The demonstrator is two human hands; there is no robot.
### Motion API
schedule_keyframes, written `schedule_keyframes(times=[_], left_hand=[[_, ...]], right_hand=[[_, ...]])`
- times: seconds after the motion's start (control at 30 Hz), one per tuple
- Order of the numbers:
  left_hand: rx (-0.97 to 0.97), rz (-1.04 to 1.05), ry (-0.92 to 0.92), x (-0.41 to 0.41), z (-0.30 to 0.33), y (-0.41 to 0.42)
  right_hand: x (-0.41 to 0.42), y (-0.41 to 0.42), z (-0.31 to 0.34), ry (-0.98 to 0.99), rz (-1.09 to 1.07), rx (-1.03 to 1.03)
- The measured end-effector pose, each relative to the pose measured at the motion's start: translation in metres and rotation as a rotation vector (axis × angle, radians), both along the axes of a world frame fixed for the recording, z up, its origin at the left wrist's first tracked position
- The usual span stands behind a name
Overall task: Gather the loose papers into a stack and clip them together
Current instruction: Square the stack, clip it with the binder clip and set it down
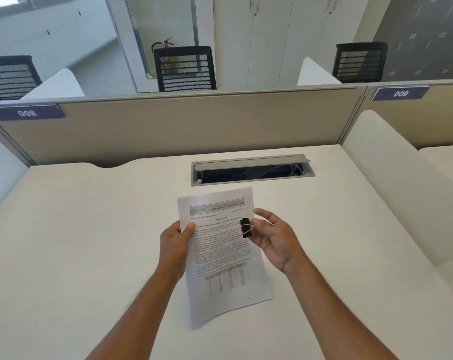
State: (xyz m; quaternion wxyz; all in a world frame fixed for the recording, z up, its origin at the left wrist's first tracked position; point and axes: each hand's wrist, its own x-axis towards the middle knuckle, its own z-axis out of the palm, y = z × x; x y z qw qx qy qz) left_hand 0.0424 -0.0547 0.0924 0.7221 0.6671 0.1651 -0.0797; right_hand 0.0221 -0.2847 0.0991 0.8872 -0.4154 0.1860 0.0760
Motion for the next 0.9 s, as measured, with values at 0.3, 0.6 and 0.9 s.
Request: schedule_keyframes(times=[0.3,0.6,0.9], left_hand=[[0.03,0.046,-0.035,-0.038,0.008,-0.024],[0.021,0.076,-0.028,-0.051,0.017,-0.022],[0.044,0.106,-0.016,-0.048,0.019,-0.017]], right_hand=[[-0.029,0.073,0.016,-0.09,-0.049,-0.463],[-0.046,0.119,0.008,-0.342,-0.083,-0.981],[-0.05,0.112,0.022,-0.278,0.107,-0.921]])
